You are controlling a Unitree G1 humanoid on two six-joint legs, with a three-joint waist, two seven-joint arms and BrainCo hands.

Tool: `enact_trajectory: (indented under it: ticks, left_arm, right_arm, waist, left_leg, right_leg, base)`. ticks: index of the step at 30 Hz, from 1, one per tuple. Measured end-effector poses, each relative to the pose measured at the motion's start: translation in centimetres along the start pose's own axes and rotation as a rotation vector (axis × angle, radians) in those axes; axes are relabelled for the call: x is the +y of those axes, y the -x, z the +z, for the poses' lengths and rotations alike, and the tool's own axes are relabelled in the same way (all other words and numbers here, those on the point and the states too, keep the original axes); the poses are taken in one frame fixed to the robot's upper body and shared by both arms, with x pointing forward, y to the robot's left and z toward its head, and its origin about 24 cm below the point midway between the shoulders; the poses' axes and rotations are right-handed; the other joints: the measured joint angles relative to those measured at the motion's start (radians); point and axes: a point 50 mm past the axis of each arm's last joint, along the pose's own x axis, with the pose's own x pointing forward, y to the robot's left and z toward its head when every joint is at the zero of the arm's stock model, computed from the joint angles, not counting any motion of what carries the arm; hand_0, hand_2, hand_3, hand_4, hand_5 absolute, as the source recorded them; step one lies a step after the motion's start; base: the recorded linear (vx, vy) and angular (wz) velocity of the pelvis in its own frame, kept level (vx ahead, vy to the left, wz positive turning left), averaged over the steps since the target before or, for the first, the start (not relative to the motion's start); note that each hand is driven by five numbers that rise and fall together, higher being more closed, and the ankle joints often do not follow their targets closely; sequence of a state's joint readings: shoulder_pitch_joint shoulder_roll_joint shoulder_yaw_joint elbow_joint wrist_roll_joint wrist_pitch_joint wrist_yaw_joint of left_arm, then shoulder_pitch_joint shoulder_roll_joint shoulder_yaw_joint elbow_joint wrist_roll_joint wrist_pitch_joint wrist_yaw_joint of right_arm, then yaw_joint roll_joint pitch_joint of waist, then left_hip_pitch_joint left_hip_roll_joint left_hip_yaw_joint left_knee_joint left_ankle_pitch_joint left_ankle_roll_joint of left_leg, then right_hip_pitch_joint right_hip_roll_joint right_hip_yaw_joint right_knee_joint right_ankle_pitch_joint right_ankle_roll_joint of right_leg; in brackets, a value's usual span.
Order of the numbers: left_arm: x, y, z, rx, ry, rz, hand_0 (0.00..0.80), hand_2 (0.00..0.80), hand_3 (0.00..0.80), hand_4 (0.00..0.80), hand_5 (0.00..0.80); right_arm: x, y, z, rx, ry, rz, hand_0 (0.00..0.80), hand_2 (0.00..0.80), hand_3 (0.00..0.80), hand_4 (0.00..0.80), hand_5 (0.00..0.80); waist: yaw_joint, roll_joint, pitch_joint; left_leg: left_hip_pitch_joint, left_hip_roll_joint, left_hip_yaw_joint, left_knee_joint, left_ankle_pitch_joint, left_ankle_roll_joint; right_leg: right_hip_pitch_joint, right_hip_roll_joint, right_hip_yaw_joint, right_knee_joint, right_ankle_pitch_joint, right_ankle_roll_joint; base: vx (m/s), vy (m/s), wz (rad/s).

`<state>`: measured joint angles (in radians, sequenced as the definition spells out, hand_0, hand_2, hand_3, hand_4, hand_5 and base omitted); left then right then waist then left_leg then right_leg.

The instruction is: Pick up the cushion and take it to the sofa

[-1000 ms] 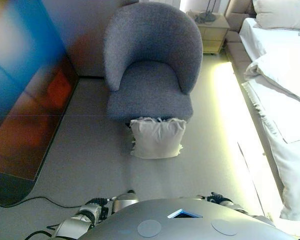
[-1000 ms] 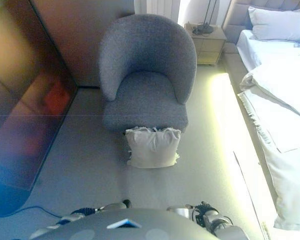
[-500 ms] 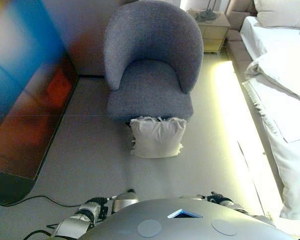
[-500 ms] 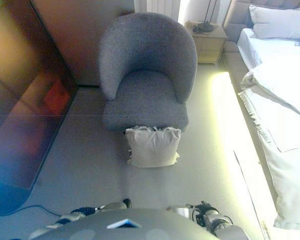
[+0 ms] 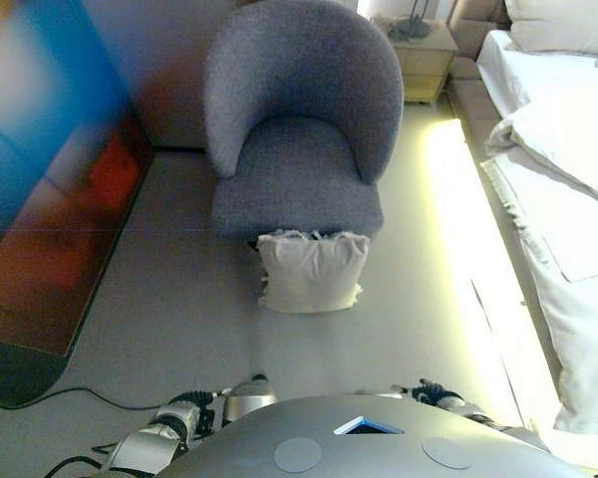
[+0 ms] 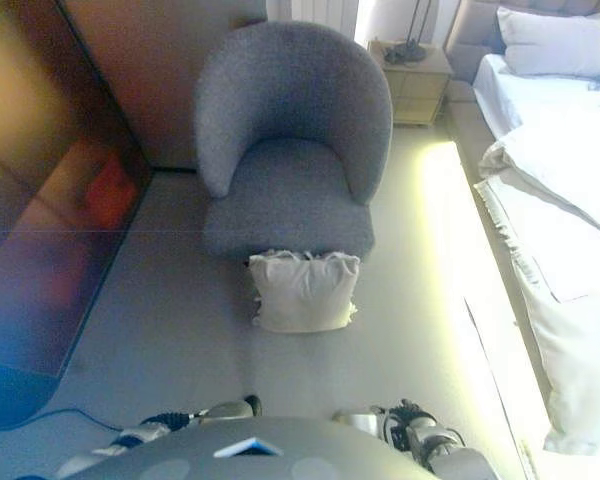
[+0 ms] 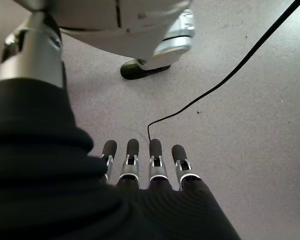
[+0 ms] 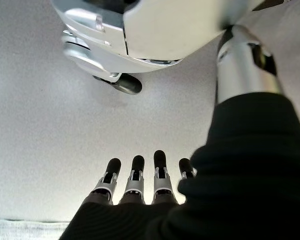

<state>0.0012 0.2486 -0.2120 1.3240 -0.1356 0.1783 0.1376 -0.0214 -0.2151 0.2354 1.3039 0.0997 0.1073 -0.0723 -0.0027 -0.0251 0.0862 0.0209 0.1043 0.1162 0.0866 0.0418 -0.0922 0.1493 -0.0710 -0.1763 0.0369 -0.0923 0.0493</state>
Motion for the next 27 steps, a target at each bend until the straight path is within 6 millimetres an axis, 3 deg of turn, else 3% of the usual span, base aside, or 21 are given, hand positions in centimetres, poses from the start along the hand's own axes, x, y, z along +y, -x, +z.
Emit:
enact_trajectory:
  ticks: [1, 2, 4, 6, 8, 10, 13, 14, 15, 16, 17, 18, 20, 21, 24, 27]
  left_arm:
    - [0.5, 0.0, 0.8, -0.027, 0.017, 0.015, 0.0, 0.0, 0.0, 0.0, 0.0]
    - [1.1, 0.0, 2.0, -0.057, 0.047, 0.032, 0.0, 0.0, 0.0, 0.0, 0.0]
    - [1.2, 0.0, 2.2, -0.068, 0.09, 0.019, 0.0, 0.0, 0.0, 0.0, 0.0]
    - [0.2, 0.0, 1.4, -0.042, 0.088, -0.007, 0.0, 0.0, 0.0, 0.0, 0.0]
    - [-0.4, 0.1, 1.2, -0.026, 0.087, -0.023, 0.0, 0.0, 0.0, 0.0, 0.0]
    - [-0.9, 0.1, 1.0, -0.01, 0.087, -0.04, 0.0, 0.0, 0.0, 0.0, 0.0]
    - [-1.4, 0.2, 0.9, -0.003, 0.097, -0.061, 0.0, 0.0, 0.0, 0.0, 0.0]
    - [-1.7, 0.2, 0.9, 0.0, 0.098, -0.069, 0.0, 0.0, 0.0, 0.0, 0.0]
    - [-2.2, 0.2, 0.5, 0.01, 0.102, -0.08, 0.0, 0.0, 0.0, 0.0, 0.0]
    - [-2.8, 0.3, -0.1, 0.028, 0.113, -0.095, 0.0, 0.0, 0.0, 0.0, 0.0]
    - [-2.3, 0.2, -0.1, 0.022, 0.116, -0.085, 0.0, 0.0, 0.0, 0.0, 0.0]
    - [-1.5, 0.1, -0.7, 0.027, 0.118, -0.064, 0.0, 0.0, 0.0, 0.0, 0.0]
    - [0.1, -0.1, -1.6, 0.054, 0.118, -0.023, 0.0, 0.0, 0.0, 0.0, 0.0]
    - [0.8, -0.1, -1.6, 0.056, 0.121, -0.008, 0.0, 0.0, 0.0, 0.0, 0.0]
    - [-0.4, 0.0, -0.3, 0.03, 0.13, -0.037, 0.0, 0.0, 0.0, 0.0, 0.0]
    - [-0.4, 0.1, 0.5, 0.013, 0.123, -0.042, 0.0, 0.0, 0.0, 0.0, 0.0]
  right_arm:
    - [0.1, 0.0, 1.0, -0.018, 0.007, 0.002, 0.0, 0.0, 0.0, 0.0, 0.0]
    - [0.1, 0.0, 1.6, -0.031, 0.011, 0.003, 0.0, 0.0, 0.0, 0.0, 0.0]
    - [-0.6, 0.0, 1.7, -0.023, 0.017, -0.013, 0.0, 0.0, 0.0, 0.0, 0.0]
    - [-1.5, -0.1, 1.3, -0.005, 0.024, -0.032, 0.0, 0.0, 0.0, 0.0, 0.0]
    - [-1.5, -0.1, 1.0, 0.007, 0.036, -0.029, 0.0, 0.0, 0.0, 0.0, 0.0]
    - [-1.6, -0.1, 0.8, 0.014, 0.051, -0.03, 0.0, 0.0, 0.0, 0.0, 0.0]
    - [-1.7, -0.1, 0.3, 0.035, 0.052, -0.036, 0.0, 0.0, 0.0, 0.0, 0.0]
    - [-1.8, -0.1, 0.1, 0.039, 0.054, -0.037, 0.0, 0.0, 0.0, 0.0, 0.0]
    - [-2.0, -0.1, -0.1, 0.045, 0.063, -0.042, 0.0, 0.0, 0.0, 0.0, 0.0]
    - [-2.5, -0.1, -0.1, 0.052, 0.077, -0.055, 0.0, 0.0, 0.0, 0.0, 0.0]
    - [-1.6, -0.1, 0.5, 0.038, 0.075, -0.034, 0.0, 0.0, 0.0, 0.0, 0.0]
    - [-0.4, -0.1, 0.1, 0.047, 0.071, -0.007, 0.0, 0.0, 0.0, 0.0, 0.0]
    - [1.2, 0.0, -0.4, 0.063, 0.064, 0.03, 0.0, 0.0, 0.0, 0.0, 0.0]
    - [1.4, 0.0, -0.4, 0.067, 0.049, 0.035, 0.0, 0.0, 0.0, 0.0, 0.0]
    - [0.8, 0.0, 0.0, 0.069, 0.041, 0.017, 0.0, 0.0, 0.0, 0.0, 0.0]
    - [0.9, 0.0, -1.1, 0.106, 0.04, 0.018, 0.0, 0.0, 0.0, 0.0, 0.0]
  waist:
    - [0.007, -0.017, 0.024]
    - [0.018, -0.043, 0.041]
    - [0.047, -0.065, 0.061]
    - [0.053, -0.042, 0.068]
    - [0.053, -0.032, 0.076]
    - [0.075, -0.011, 0.089]
    - [0.091, 0.02, 0.099]
    - [0.108, 0.031, 0.094]
    - [0.128, 0.051, 0.081]
    - [0.158, 0.099, 0.071]
    - [0.167, 0.082, 0.083]
    - [0.162, 0.05, 0.076]
    - [0.166, -0.041, 0.03]
    - [0.168, -0.071, 0.026]
    - [0.159, -0.054, 0.019]
    - [0.153, -0.019, 0.0]
  left_leg:
    - [-0.06, -0.004, -0.012, 0.091, 0.011, -0.022]
    - [-0.095, -0.011, -0.013, 0.137, 0.061, -0.046]
    - [-0.124, -0.024, -0.013, 0.188, 0.139, -0.034]
    - [-0.134, -0.038, -0.007, 0.216, 0.09, -0.031]
    - [-0.114, -0.061, 0.007, 0.091, 0.063, -0.052]
    - [-0.088, -0.065, 0.022, -0.05, 0.066, -0.05]
    - [-0.065, -0.037, 0.022, -0.142, 0.064, -0.059]
    - [-0.058, -0.024, 0.023, -0.118, 0.047, -0.075]
    - [-0.056, -0.005, 0.021, -0.088, 0.01, -0.103]
    - [-0.047, 0.024, 0.035, -0.093, 0.011, -0.059]
    - [-0.023, 0.018, 0.06, -0.086, 0.032, -0.031]
    - [-0.016, 0.003, 0.084, -0.078, 0.033, -0.008]
    - [-0.016, -0.048, 0.139, -0.041, 0.013, 0.063]
    - [-0.03, -0.07, 0.153, 0.004, -0.019, 0.068]
    - [-0.09, -0.075, 0.121, 0.142, -0.112, 0.08]
    - [-0.061, -0.078, 0.105, 0.087, -0.105, 0.103]
  right_leg:
    - [-0.052, -0.007, 0.02, 0.075, -0.03, -0.016]
    - [-0.08, -0.028, 0.035, 0.108, -0.037, -0.03]
    - [-0.081, -0.049, 0.047, 0.102, -0.024, -0.049]
    - [-0.072, -0.05, 0.047, 0.094, -0.019, -0.058]
    - [-0.066, -0.044, 0.062, 0.047, -0.012, -0.069]
    - [-0.031, -0.025, 0.083, -0.034, 0.005, -0.095]
    - [0.018, 0.001, 0.125, -0.095, 0.008, -0.098]
    - [0.019, 0.0, 0.143, -0.099, 0.007, -0.096]
    - [0.041, 0.009, 0.179, -0.136, -0.006, -0.074]
    - [0.031, 0.038, 0.192, -0.068, -0.027, -0.054]
    - [0.01, 0.039, 0.188, 0.092, -0.069, -0.021]
    - [0.013, 0.029, 0.182, 0.2, -0.126, -0.017]
    - [0.079, -0.024, 0.166, 0.142, -0.167, -0.026]
    - [0.113, -0.054, 0.17, 0.078, -0.178, -0.006]
    - [0.138, -0.059, 0.166, 0.045, -0.151, 0.016]
    - [0.059, -0.055, 0.16, 0.214, -0.143, 0.032]
  base:
    - [0.016, -0.091, -0.13]
    - [0.075, -0.025, -0.21]
    - [0.16, 0.027, -0.31]
    - [0.334, 0.078, -0.12]
    - [0.417, 0.093, -0.01]
    - [0.445, 0.09, -0.1]
    - [0.503, 0.113, -0.02]
    - [0.516, 0.12, -0.47]
    - [0.591, 0.145, -0.77]
    - [0.505, 0.132, -0.74]
    - [0.528, 0.161, -0.58]
    - [0.526, 0.177, -0.24]
    - [0.516, 0.178, -0.21]
    - [0.479, 0.156, -0.3]
    - [0.416, 0.156, -0.12]
    - [0.405, 0.155, 0.12]
